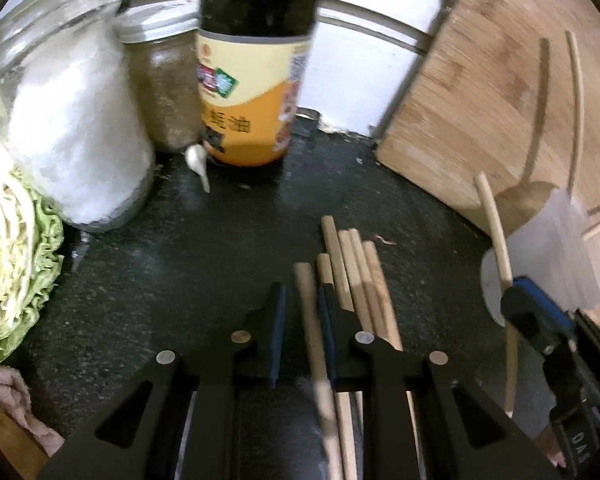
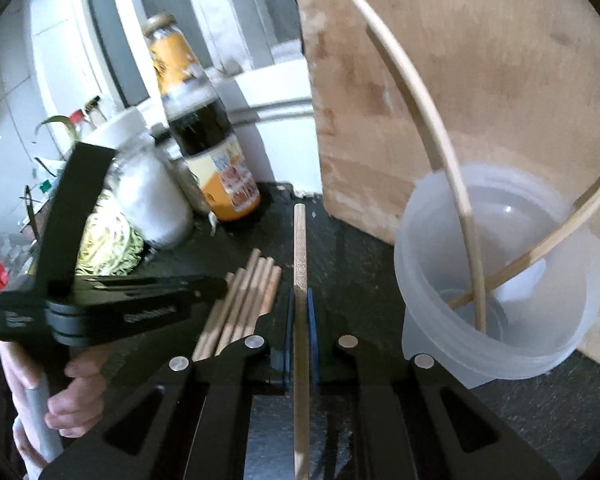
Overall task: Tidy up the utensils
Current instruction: 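Lift the held chopsticks upright and carry both tools over the cup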
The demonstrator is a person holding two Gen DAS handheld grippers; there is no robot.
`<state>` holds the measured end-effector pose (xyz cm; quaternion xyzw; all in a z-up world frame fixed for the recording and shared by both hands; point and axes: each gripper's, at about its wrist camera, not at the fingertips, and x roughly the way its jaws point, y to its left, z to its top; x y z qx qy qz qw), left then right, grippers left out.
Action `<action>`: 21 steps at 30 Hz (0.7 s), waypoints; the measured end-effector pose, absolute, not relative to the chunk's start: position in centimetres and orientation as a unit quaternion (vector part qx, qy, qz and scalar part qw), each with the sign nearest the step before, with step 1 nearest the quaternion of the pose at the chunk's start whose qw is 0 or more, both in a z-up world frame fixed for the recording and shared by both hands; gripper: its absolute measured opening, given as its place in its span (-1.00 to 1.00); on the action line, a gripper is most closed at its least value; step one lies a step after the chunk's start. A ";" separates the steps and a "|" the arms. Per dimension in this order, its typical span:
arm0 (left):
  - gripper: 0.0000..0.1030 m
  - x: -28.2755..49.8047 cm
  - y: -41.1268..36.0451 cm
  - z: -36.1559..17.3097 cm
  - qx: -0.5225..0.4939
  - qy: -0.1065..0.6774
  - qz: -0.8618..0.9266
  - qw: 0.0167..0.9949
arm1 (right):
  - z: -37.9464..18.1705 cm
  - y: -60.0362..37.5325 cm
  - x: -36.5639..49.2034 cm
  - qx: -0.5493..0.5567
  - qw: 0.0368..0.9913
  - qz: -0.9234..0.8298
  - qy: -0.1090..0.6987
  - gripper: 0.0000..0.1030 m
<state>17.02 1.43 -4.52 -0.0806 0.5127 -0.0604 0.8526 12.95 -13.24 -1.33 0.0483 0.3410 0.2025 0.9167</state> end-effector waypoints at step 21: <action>-0.89 15.2 -1.4 -3.2 0.001 0.465 -0.066 0.883 | 6.4 -24.1 7.7 0.222 0.926 0.261 0.161 -0.84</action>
